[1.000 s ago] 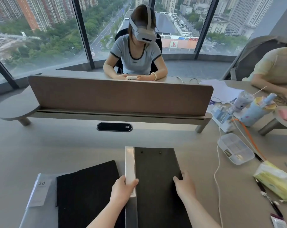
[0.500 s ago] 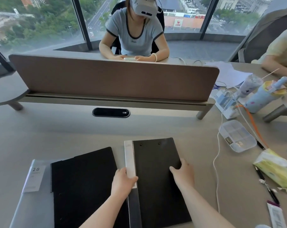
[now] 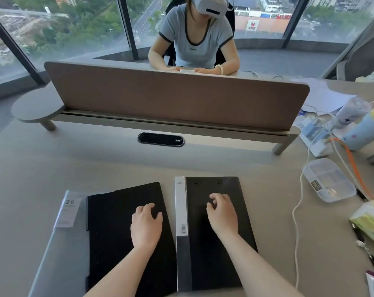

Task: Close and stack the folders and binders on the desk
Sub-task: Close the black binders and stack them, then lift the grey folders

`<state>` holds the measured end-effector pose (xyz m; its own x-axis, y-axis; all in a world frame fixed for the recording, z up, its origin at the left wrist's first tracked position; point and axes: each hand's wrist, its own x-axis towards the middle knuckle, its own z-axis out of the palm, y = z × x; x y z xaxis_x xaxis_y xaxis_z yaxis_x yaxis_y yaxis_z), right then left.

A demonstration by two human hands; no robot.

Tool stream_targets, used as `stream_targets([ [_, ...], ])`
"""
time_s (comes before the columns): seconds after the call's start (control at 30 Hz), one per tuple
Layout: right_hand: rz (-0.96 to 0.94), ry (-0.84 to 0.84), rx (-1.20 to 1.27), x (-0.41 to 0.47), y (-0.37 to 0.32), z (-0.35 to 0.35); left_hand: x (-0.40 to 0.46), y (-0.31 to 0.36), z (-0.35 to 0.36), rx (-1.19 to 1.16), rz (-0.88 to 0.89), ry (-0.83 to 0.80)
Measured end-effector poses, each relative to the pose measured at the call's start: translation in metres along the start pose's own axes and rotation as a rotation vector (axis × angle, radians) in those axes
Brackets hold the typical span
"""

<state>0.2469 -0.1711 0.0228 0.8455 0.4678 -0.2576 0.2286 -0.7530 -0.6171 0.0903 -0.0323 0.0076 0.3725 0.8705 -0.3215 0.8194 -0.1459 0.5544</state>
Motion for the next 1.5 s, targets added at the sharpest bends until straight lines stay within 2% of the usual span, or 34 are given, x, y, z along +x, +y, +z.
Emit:
stream_targets([
  [0.1,-0.192,-0.173,0.005,-0.013,-0.035,0.026,0.004,-0.018,-0.025,0.098,-0.086,0.137],
  [0.17,-0.252,-0.299,-0.009,-0.022,-0.053,0.043,0.005,-0.03,-0.038,0.115,-0.134,0.189],
  [0.33,-0.206,-0.486,-0.106,-0.041,-0.081,0.075,0.005,-0.058,-0.063,0.104,-0.237,0.224],
  [0.5,-0.033,-0.484,-0.166,-0.046,-0.09,0.093,0.004,-0.078,-0.078,0.039,-0.363,0.205],
  [0.7,0.175,-0.453,-0.065,-0.034,-0.101,0.106,0.012,-0.091,-0.085,-0.283,-0.459,0.169],
  [0.83,0.22,-0.458,-0.033,-0.03,-0.099,0.109,0.02,-0.095,-0.095,-0.369,-0.513,0.161],
  [1.03,0.257,-0.452,0.024,-0.031,-0.101,0.115,0.028,-0.103,-0.111,-0.457,-0.487,0.19],
  [1.23,0.214,-0.375,0.242,-0.036,-0.112,0.111,0.039,-0.093,-0.136,-0.529,-0.438,0.209],
  [1.5,0.223,-0.419,0.52,-0.039,-0.124,0.096,0.047,-0.059,-0.162,-0.58,-0.298,0.241],
])
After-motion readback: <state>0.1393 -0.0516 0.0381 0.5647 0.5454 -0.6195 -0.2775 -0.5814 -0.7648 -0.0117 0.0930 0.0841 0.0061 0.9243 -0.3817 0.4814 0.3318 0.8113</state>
